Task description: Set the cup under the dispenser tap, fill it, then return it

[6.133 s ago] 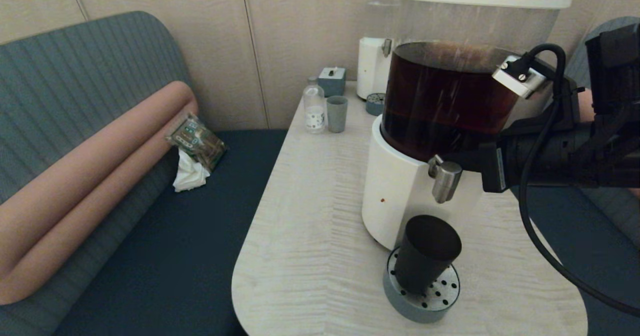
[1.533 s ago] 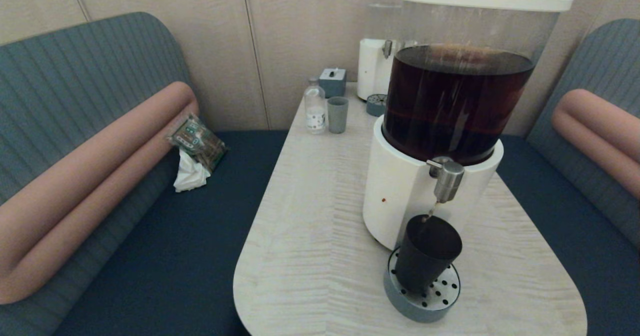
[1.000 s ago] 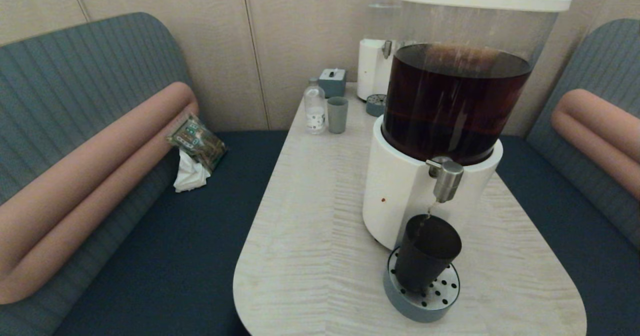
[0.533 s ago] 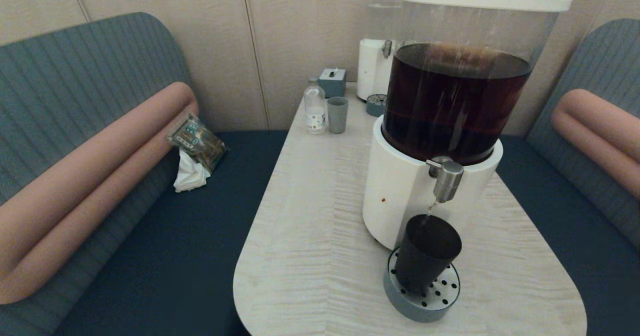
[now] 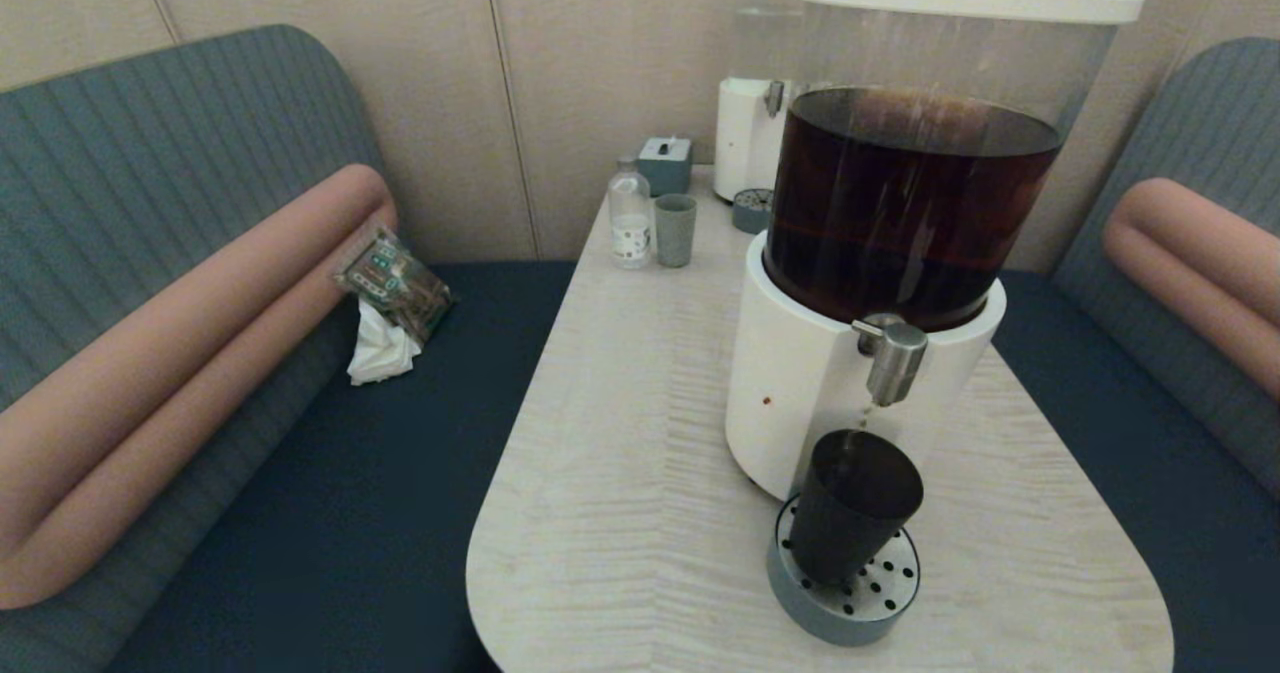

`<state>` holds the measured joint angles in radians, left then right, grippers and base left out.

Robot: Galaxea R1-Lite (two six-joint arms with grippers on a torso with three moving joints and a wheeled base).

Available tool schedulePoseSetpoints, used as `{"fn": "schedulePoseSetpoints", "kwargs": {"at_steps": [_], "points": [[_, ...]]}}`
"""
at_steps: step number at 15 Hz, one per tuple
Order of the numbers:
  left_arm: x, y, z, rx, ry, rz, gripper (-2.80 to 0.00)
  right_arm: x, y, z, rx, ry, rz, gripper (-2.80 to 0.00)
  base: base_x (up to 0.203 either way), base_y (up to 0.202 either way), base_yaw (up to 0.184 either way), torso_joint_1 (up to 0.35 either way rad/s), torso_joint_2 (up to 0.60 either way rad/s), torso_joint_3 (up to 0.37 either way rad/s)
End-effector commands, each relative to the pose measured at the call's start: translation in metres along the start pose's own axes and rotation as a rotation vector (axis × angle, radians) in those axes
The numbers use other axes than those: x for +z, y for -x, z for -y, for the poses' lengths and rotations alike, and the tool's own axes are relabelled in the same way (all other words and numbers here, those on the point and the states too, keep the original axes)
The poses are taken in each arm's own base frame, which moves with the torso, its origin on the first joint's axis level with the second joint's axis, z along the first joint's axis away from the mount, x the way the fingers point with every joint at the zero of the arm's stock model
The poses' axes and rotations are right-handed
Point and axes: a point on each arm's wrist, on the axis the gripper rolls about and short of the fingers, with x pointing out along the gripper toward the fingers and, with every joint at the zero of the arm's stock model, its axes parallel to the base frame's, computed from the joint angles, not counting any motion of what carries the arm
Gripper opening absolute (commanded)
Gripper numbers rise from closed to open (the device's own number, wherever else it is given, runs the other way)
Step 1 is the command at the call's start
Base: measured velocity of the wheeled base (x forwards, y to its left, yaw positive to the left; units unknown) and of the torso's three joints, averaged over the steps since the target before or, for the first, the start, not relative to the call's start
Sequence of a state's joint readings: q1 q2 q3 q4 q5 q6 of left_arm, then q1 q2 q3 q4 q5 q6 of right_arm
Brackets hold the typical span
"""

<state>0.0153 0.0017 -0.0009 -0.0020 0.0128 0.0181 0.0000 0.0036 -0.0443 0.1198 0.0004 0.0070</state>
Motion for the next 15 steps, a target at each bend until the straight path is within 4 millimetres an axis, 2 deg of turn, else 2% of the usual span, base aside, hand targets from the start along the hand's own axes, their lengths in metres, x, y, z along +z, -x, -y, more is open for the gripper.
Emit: {"fn": "schedulePoseSetpoints", "kwargs": {"at_steps": [1, 4, 6, 9, 10, 12, 15], "points": [[0.008, 0.001, 0.000, -0.011, 0.008, 0.057, -2.80, 0.000, 0.000, 0.000, 0.004, 0.001, -0.005, -2.80, 0.000, 0.000, 0.000, 0.000, 0.00, 0.000], [0.034, 0.010, 0.001, -0.084, 0.007, 0.127, -2.80, -0.001, 0.000, 0.000, 0.013, 0.010, -0.004, -2.80, 0.000, 0.000, 0.000, 0.000, 0.00, 0.000], [0.060, 0.019, 0.003, -0.173, 0.004, 0.135, -2.80, -0.001, 0.000, 0.000, 0.013, 0.009, 0.008, -2.80, 0.000, 0.000, 0.000, 0.000, 0.00, 0.000], [0.108, 0.008, 0.006, -0.344, 0.024, 0.051, -2.80, 0.000, -0.001, 0.000, 0.009, -0.008, 0.018, -2.80, 0.000, 0.000, 0.000, 0.000, 0.00, 0.000], [0.124, -0.001, 0.006, -0.395, 0.046, 0.019, -2.80, 0.000, -0.001, 0.000, 0.008, -0.014, 0.019, -2.80, 0.000, 0.000, 0.000, 0.000, 0.00, 0.000], [0.153, -0.033, 0.008, -0.483, 0.096, -0.079, -2.80, 0.000, -0.001, 0.000, 0.008, -0.016, 0.019, -2.80, 0.000, 0.000, 0.000, 0.000, 0.00, 0.000], [0.182, -0.105, 0.011, -0.569, 0.137, -0.191, -2.80, 0.000, -0.001, 0.000, 0.008, -0.017, 0.018, -2.80, 0.000, 0.000, 0.000, 0.000, 0.00, 0.000]]}}
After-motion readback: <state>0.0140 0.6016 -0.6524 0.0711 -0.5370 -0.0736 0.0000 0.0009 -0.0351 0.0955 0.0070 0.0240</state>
